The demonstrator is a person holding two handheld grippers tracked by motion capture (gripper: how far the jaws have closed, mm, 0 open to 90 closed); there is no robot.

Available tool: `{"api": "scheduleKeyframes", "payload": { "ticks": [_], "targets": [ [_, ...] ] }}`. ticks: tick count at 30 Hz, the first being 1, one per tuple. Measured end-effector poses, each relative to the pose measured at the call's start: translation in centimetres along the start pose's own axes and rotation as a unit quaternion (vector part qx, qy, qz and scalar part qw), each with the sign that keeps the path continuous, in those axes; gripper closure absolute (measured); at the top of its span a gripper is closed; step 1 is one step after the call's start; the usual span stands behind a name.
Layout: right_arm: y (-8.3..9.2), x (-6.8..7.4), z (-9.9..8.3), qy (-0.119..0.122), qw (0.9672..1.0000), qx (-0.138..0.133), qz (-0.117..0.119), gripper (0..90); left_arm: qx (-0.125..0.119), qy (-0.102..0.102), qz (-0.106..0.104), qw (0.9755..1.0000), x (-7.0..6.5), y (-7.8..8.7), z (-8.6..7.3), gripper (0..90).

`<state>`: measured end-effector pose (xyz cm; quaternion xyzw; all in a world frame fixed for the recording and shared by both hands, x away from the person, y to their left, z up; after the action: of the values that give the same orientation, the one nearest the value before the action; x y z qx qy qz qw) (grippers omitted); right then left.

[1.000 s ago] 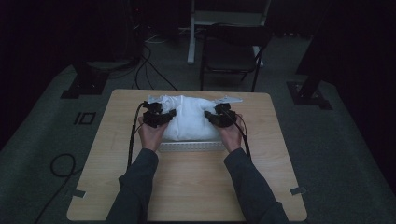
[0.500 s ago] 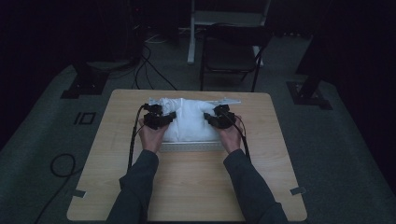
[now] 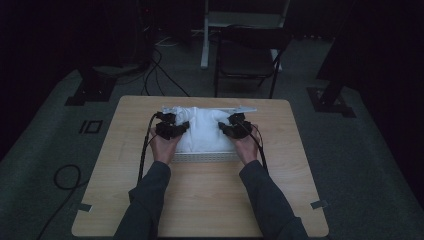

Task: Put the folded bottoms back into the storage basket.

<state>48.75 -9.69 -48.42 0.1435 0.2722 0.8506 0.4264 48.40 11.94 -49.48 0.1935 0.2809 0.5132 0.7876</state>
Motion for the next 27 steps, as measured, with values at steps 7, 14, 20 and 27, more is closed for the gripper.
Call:
{"api": "scheduleKeyframes", "payload": {
  "ticks": [7,14,20,27],
  "targets": [
    [-0.2,-0.1,-0.2,0.001,1.0,0.005,-0.003,71.1,0.005,-0.003,0.003,1.0,-0.1,-0.2,-0.2,58.5],
    [-0.4,-0.3,-0.5,-0.001,0.9999,0.01,-0.005,71.0,0.01,-0.01,0.008,0.9999,-0.3,-0.5,-0.4,58.4],
    [-0.6,-0.3,-0.9,-0.004,0.9999,0.014,-0.004,71.0,0.014,-0.011,0.01,0.9998,-0.4,-0.7,-0.7,58.4],
    [-0.7,-0.3,-1.1,-0.005,0.9999,0.015,-0.004,71.0,0.016,-0.013,0.012,0.9997,-0.4,-0.8,-0.9,58.4]
  ]
}}
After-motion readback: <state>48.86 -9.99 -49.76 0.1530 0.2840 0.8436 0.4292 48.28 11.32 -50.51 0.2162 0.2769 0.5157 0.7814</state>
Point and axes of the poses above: each handheld gripper's, and its own axes: y roughly backward along the jaws, z roughly out of its top, x roughly to its left, the point moved 5 cm from there along -y, roughly forward along the jaws, and after that the axes turned 5 degrees about y, right-handed, at the moved point
